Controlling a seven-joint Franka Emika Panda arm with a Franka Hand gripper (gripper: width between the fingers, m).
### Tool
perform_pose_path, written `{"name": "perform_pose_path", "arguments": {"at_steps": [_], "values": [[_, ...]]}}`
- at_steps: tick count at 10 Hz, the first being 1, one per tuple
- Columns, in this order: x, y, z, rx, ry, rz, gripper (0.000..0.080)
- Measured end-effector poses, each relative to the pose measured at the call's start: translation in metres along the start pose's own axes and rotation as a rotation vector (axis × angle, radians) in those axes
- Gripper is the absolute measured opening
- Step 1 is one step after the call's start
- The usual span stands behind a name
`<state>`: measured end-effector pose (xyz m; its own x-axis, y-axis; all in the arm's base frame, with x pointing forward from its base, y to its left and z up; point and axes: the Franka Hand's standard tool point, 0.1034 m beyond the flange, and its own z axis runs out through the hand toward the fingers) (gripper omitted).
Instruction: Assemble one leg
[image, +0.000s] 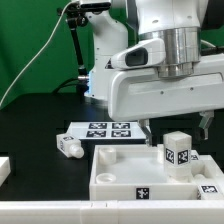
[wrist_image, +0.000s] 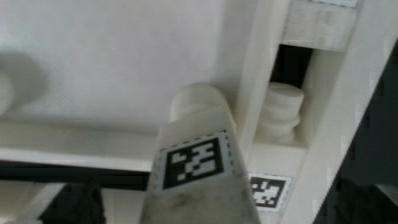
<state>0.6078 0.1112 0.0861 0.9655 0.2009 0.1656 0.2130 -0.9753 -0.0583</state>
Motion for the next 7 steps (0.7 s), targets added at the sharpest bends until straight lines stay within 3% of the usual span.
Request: {"name": "perform_pose_path", "arguments": {"at_steps": [3, 4, 5, 7], "values": [[0.0023, 0.0015, -0.0014, -0.006, 0.002, -0.158, 0.0649], [0.0023, 0.0015, -0.0014, -0.006, 0.002, -0.149, 0.0536], [0.0023, 0.0015, -0.0014, -0.006, 0.002, -0.149, 0.0322], [0.0023, 0.0015, -0.0014, -0.006, 0.002, -0.127, 0.0281]]}}
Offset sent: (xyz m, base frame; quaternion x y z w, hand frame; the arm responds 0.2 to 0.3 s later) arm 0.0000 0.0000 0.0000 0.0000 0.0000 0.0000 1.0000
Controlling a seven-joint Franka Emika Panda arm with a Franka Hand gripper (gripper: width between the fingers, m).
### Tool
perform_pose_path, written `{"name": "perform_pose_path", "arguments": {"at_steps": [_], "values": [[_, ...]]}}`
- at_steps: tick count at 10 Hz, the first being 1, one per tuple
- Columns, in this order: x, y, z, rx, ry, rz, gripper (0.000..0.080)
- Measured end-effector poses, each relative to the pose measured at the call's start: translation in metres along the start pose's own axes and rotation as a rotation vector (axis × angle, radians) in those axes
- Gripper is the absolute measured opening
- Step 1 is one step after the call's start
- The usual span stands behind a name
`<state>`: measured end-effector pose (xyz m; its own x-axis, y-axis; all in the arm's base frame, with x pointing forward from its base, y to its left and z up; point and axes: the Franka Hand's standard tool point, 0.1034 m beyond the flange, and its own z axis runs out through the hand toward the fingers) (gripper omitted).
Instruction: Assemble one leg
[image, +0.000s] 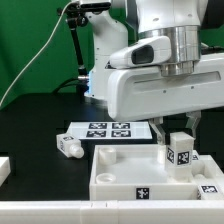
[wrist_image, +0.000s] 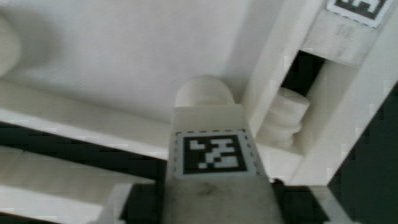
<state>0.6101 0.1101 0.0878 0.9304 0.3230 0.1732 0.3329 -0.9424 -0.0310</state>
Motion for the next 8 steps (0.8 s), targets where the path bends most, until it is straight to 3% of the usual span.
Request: {"name": "perform_pose_path", "arguments": {"at_steps": [4, 8], "values": [[-0.0002, -0.0005, 0.0004, 0.006, 0.001, 0.197, 0.0281], [-0.0005, -0.0031, 0.0012, -0.007, 0.003, 0.664, 0.0282]]}}
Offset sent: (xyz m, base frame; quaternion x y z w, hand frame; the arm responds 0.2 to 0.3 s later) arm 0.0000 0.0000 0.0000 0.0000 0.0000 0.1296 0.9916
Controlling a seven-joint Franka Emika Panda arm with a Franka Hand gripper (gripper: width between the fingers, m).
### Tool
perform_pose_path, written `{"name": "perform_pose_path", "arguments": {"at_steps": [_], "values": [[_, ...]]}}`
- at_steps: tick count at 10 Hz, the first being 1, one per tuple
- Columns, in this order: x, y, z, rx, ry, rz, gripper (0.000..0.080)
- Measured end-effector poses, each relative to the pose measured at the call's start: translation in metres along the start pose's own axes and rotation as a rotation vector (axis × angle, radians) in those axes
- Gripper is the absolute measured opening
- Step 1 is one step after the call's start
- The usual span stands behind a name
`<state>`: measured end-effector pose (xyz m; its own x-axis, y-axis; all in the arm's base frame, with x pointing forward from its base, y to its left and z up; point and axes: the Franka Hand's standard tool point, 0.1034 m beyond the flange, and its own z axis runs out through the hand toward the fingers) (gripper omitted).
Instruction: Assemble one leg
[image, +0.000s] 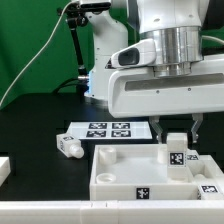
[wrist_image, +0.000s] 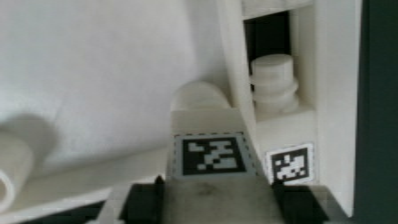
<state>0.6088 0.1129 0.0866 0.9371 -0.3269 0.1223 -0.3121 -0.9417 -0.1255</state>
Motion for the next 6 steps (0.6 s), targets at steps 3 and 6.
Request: {"name": "perform_pose_path", "arguments": {"at_steps": [3, 6], "values": [[-0.006, -0.007, 0.002, -0.027, -0.019, 0.390, 0.0282], [-0.007, -0.012, 0.003, -0.043, -0.023, 0.643, 0.0282]]}}
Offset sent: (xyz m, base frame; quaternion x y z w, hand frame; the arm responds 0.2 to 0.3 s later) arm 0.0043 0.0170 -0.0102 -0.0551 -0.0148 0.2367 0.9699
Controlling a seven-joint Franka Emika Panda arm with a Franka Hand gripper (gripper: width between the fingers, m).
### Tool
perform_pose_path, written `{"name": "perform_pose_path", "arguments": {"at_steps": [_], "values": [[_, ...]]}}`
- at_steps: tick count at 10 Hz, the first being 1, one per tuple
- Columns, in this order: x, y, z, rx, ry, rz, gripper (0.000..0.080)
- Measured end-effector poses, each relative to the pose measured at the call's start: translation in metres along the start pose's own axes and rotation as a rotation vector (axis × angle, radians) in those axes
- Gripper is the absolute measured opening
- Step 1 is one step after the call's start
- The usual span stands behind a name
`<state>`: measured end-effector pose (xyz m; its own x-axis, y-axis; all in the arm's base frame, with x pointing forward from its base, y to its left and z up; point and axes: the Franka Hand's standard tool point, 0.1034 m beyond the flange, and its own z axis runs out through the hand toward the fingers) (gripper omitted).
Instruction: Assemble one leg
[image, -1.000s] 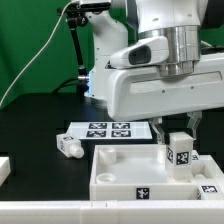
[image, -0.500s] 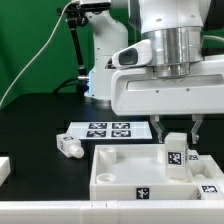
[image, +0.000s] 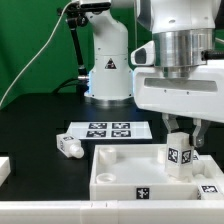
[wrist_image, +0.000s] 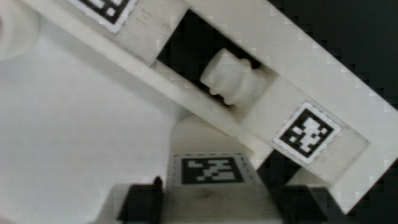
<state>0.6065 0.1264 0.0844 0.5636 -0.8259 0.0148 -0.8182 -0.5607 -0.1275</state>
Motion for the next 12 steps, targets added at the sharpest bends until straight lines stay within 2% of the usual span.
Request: {"name": "perform_pose_path", "arguments": {"at_steps": [1, 4, 12], "values": [[-0.0015, -0.0004, 0.0003, 0.004, -0.008, 0.048, 0.0282], [-0.0008, -0.0001, 0.0003, 0.006, -0.009, -0.078, 0.0624], [0.0063, -0.0007, -0.0005, 0.010, -0.001, -0.892, 0.0649]]}}
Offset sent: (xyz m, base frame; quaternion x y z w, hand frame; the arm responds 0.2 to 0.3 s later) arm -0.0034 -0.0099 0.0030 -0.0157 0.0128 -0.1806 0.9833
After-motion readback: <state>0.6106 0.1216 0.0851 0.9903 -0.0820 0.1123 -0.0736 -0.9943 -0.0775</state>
